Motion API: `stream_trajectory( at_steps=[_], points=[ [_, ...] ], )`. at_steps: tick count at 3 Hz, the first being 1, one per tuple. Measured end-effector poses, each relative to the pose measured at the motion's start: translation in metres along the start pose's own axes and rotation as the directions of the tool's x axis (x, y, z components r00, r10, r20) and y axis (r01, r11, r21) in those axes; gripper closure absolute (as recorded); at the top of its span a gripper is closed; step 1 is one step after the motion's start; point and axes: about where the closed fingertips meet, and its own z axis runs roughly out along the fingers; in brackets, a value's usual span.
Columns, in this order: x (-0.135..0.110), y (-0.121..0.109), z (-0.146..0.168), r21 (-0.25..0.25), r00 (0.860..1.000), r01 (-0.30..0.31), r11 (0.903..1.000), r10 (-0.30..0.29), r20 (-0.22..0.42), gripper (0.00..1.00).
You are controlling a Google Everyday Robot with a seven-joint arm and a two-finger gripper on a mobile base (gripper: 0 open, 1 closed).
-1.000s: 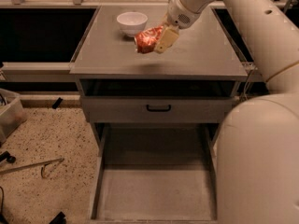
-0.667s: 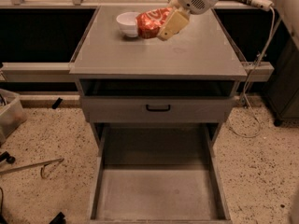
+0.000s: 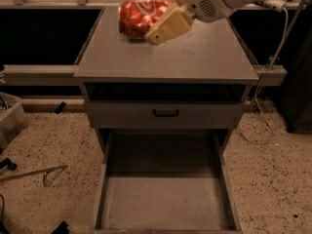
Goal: Place coke can into middle drawer
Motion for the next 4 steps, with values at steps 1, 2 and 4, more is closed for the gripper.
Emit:
stream_trajectory(
  at_steps=[1,2,4],
  points=[
    [0.020,0.053,0.014,-0.018,0.999,-0.036,0.9992,0.035,-0.010,1.00],
    [0.080,0.112,0.072,-0.105,0.991,-0.094,0.9899,0.083,-0.105,1.00],
    [0.110,0.141,0.090,-0.156,0.985,-0.106,0.9821,0.081,-0.155,1.00]
  ],
)
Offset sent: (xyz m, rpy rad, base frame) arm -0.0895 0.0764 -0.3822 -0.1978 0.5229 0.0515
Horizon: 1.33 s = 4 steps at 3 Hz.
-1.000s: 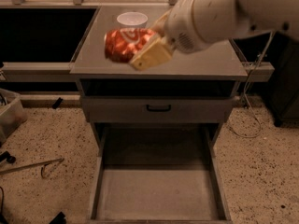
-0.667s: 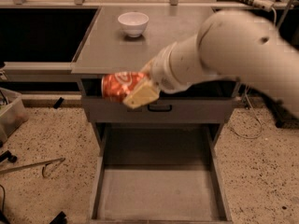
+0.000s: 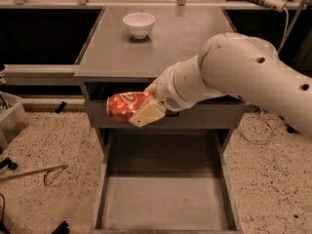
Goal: Place coke can into middle drawer
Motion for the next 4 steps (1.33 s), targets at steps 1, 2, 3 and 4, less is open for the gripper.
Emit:
stream_trajectory(
  at_steps=[1,2,3,4],
  points=[
    [0.040,-0.005,0.024,0.005,0.999,-0.037,0.9993,0.037,0.002,1.00],
    [0.108,-0.004,0.061,0.020,0.995,-0.095,0.9953,0.095,0.007,1.00],
    [0.166,-0.003,0.093,0.038,0.991,-0.131,0.9907,0.132,-0.017,1.00],
    [0.215,-0.007,0.114,0.059,0.984,-0.165,0.9845,0.169,-0.055,1.00]
  ],
)
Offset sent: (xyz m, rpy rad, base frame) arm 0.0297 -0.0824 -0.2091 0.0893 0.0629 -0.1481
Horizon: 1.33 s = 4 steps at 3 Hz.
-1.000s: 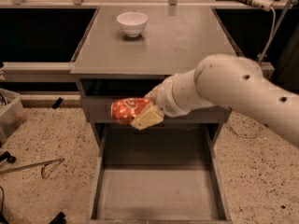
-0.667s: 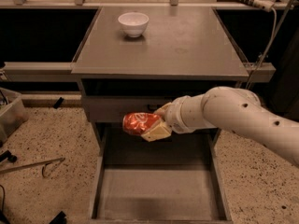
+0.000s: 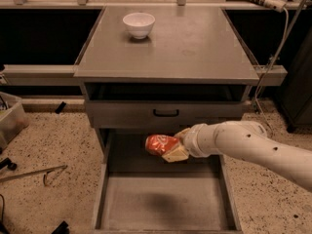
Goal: Place coke can into middle drawer
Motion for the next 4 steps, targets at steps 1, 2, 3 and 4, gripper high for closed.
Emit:
stream_trajectory(
  at_steps=[1,2,3,4],
  points=[
    [0.032,0.011,0.011,0.000,0.998,-0.058,0.9983,0.058,-0.005,1.00],
    [0.031,0.014,0.011,-0.006,0.998,-0.055,0.9985,0.055,-0.001,1.00],
    [0.047,0.021,0.020,-0.006,0.996,-0.084,0.9964,0.084,-0.001,1.00],
    [0.110,0.053,0.060,-0.015,0.985,-0.165,0.9862,0.165,0.044,1.00]
  ],
)
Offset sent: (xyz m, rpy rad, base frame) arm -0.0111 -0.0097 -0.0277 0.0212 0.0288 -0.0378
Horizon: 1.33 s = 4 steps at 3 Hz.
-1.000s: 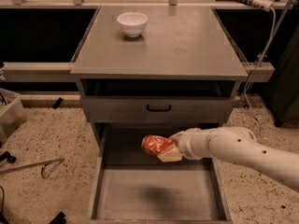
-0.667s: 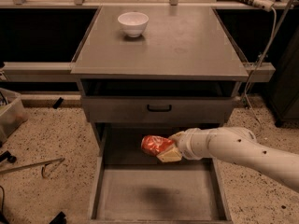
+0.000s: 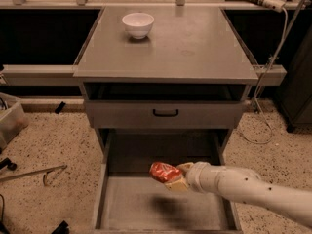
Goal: Place coke can into middle drawer
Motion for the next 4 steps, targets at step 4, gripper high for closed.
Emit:
stream_trajectory(
  at_steps=[4],
  points=[
    [0.103,0.028,0.104,-0.096,0.985,-0.165,0.9816,0.168,0.028,1.00]
  ],
)
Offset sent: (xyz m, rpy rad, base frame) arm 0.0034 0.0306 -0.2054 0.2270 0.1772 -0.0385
